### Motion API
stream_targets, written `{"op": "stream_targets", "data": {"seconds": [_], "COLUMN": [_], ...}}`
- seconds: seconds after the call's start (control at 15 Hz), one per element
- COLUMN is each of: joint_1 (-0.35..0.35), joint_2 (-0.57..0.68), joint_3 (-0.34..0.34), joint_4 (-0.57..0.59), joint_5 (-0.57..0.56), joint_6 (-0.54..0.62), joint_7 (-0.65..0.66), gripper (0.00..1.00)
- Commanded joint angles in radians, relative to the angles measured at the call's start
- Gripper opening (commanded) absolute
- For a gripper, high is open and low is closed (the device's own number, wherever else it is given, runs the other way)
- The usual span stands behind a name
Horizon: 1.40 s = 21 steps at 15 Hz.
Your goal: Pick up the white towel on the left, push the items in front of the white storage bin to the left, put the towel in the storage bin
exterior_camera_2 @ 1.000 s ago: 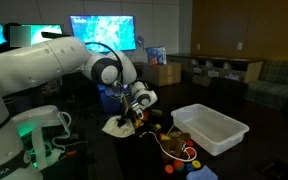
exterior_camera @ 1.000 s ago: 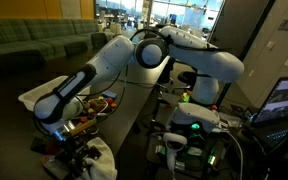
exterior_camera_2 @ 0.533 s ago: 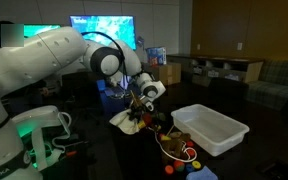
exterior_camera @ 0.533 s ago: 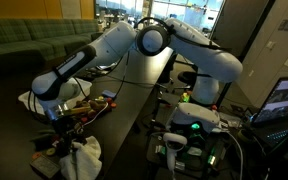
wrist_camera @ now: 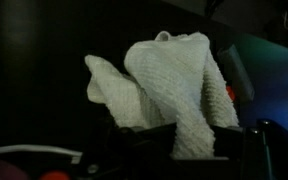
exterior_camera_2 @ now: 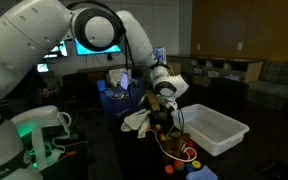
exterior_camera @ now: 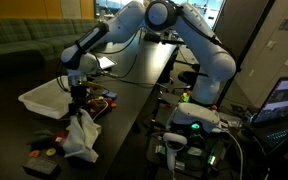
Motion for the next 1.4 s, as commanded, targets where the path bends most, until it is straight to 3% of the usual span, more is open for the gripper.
{"op": "stream_targets", "data": {"seconds": [0.0,0.4,0.8,1.0,1.33], "joint_1": [-0.096,-0.219,-0.222,-0.213,-0.182], "joint_2": [-0.201,-0.472,-0.701,-0.732,-0.614], "joint_3": [-0.022,-0.083,-0.273,-0.347,-0.369], "joint_4": [-0.236,-0.466,-0.557,-0.547,-0.504], "joint_5": [0.082,0.266,0.342,0.314,0.299], "joint_6": [0.113,0.186,0.207,0.290,0.610], "joint_7": [-0.038,-0.083,-0.006,0.050,0.133], "gripper": [0.04,0.04,0.04,0.04,0.04]}}
